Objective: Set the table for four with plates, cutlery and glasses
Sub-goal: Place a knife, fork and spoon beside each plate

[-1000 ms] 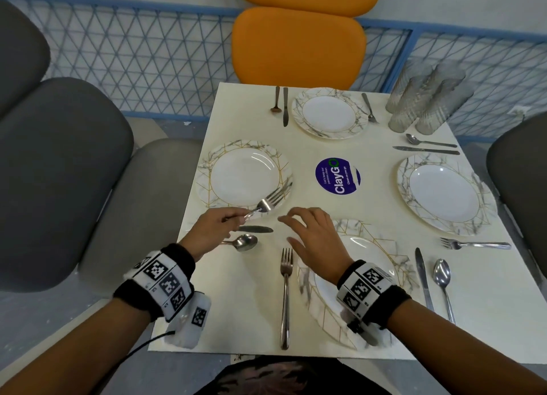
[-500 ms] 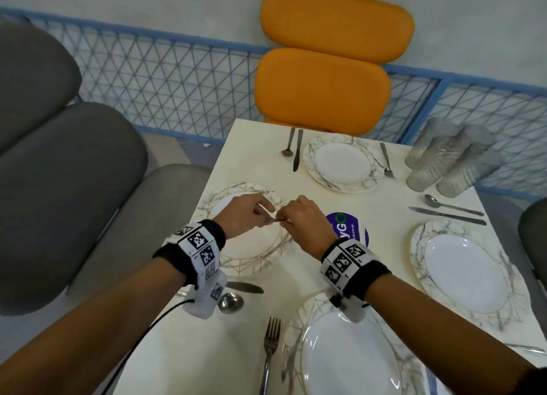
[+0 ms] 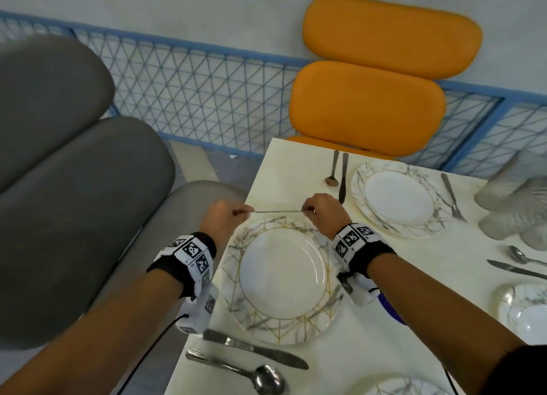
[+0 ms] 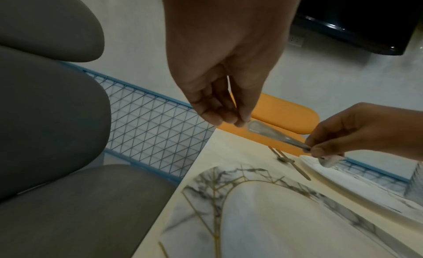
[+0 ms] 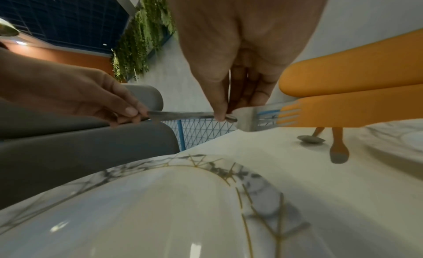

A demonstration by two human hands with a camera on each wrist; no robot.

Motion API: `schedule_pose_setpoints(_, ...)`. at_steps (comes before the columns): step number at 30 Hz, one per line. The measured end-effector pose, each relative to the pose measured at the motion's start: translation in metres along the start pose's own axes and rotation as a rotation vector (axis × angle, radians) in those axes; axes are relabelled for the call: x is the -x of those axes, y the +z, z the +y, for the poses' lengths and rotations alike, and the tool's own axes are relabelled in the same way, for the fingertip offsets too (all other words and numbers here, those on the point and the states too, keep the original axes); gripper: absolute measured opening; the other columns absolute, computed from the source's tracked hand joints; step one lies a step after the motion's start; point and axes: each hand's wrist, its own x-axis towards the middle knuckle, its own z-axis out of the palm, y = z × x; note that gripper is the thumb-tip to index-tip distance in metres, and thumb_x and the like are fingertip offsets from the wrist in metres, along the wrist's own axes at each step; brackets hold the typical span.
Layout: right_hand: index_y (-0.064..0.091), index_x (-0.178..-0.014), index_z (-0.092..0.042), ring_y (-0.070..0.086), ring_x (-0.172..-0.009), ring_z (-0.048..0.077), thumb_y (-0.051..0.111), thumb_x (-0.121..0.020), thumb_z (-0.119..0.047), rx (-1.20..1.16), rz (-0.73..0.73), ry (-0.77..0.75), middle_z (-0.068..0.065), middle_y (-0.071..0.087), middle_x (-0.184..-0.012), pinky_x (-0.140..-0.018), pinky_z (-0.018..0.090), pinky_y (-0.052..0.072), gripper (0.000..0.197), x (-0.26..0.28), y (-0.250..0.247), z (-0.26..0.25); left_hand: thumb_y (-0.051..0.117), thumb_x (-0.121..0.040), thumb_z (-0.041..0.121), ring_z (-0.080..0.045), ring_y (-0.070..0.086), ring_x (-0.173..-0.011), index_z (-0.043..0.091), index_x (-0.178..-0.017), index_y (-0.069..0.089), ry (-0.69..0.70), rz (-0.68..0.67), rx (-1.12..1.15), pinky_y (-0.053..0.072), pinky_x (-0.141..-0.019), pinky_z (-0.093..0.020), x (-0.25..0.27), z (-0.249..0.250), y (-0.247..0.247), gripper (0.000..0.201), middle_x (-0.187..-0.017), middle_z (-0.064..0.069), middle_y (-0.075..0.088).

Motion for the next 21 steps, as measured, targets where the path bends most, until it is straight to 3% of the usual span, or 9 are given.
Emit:
schedule_pose_setpoints(2,0.067,-0.102,-0.003,0.058,-0.101,0.029,0.048,-0.091,-0.008,0.014,0.004,0.03,0.014,0.063,-0.108,-0.083,0.033,0.046,0.023,-0.019,0.006,-0.001,0.059,-0.09,0.008,-0.011,0.057,-0.087,0.005,-0.107,0.07,0.004,0.026,0.006,0.035,-0.06,0.006,-0.003,-0.007,-0.002,0.021,-0.103,-0.012,0.071)
schedule_pose_setpoints(6,0.065,-0.101,-0.002,0.059,-0.098,0.03,0.046,-0.091,-0.004,0.053,-0.023,0.085,0.015,0.06,-0.109,-0.08,0.033,0.046,0.021,-0.046,0.018,0.002,0.06,-0.089,0.008,-0.009,0.057,-0.084,0.005,-0.108,0.07,0.013,0.058,0.029,0.034,-0.06,0.008,-0.006,-0.02,-0.003,0.021,-0.101,-0.007,0.071)
schedule_pose_setpoints(10,0.063,-0.107,-0.004,0.056,-0.104,0.028,0.046,-0.09,-0.002,0.024,-0.096,0.136,0.014,0.058,-0.114,-0.086,0.033,0.045,0.024,-0.054,0.036,0.01,0.061,-0.088,0.008,-0.007,0.059,-0.085,0.008,-0.105,0.071,-0.024,0.021,0.05,0.037,-0.065,0.005,-0.006,-0.033,0.002,0.019,-0.103,-0.005,0.071)
schedule_pose_setpoints(13,0.059,-0.119,-0.007,0.048,-0.115,0.026,0.046,-0.091,-0.005,-0.059,-0.076,0.125,0.012,0.053,-0.12,-0.095,0.031,0.04,0.031,-0.05,0.046,0.012,0.061,-0.088,0.01,-0.009,0.058,-0.084,0.01,-0.107,0.07,-0.066,0.002,0.06,0.038,-0.064,0.003,-0.001,-0.038,0.006,0.02,-0.094,-0.003,0.068)
schedule_pose_setpoints(18,0.055,-0.127,-0.011,0.043,-0.117,0.028,0.038,-0.098,-0.021,-0.009,-0.107,0.001,0.014,0.049,-0.124,-0.099,0.034,0.039,0.035,-0.04,0.052,0.007,0.061,-0.089,0.014,-0.014,0.057,-0.092,0.009,-0.116,0.062,-0.151,-0.023,0.118,0.04,-0.078,-0.017,0.015,-0.047,0.012,0.028,-0.105,-0.005,0.063)
schedule_pose_setpoints(21,0.054,-0.127,-0.014,0.04,-0.116,0.027,0.038,-0.098,-0.03,0.051,-0.147,0.01,0.012,0.047,-0.124,-0.099,0.034,0.04,0.037,-0.037,0.056,0.007,0.061,-0.089,0.016,-0.013,0.055,-0.094,0.008,-0.119,0.059,-0.186,-0.036,0.132,0.039,-0.081,-0.021,0.024,-0.052,0.015,0.031,-0.105,-0.002,0.059)
